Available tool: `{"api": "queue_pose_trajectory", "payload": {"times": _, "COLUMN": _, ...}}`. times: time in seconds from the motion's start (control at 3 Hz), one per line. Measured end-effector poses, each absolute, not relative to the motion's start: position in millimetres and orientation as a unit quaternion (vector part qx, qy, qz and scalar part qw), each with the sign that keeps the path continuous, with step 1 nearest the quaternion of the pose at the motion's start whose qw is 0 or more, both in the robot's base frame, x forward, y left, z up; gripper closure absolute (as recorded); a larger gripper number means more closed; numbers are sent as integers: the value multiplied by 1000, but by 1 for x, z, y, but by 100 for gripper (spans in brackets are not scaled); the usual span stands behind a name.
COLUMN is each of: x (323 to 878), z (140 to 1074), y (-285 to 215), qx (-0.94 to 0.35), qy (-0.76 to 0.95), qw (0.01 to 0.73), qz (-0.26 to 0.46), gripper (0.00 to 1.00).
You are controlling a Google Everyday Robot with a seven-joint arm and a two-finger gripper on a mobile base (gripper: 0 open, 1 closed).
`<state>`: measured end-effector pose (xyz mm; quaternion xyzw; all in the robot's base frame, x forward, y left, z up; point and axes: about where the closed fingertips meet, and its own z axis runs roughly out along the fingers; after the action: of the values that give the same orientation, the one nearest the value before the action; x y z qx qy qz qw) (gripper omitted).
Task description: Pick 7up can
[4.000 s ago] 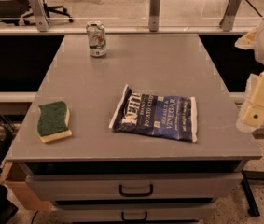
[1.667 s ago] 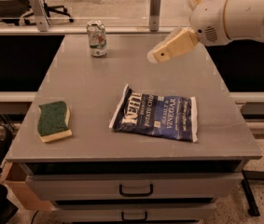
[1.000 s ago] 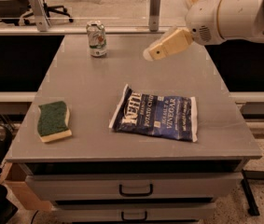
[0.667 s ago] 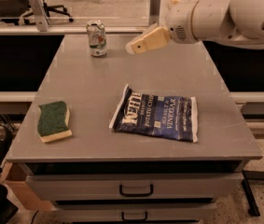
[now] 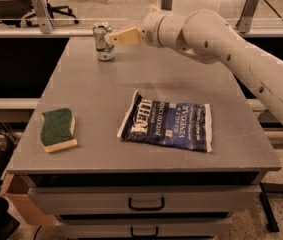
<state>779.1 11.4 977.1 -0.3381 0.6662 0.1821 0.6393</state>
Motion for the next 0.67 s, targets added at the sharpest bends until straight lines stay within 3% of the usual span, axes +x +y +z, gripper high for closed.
{"api": "queue_pose_trajectory", "payload": {"times": 0.67, "x": 837, "z": 963, "y": 54, "qx": -320, "qy": 657, "qw": 650, "qz": 209, "gripper": 0}}
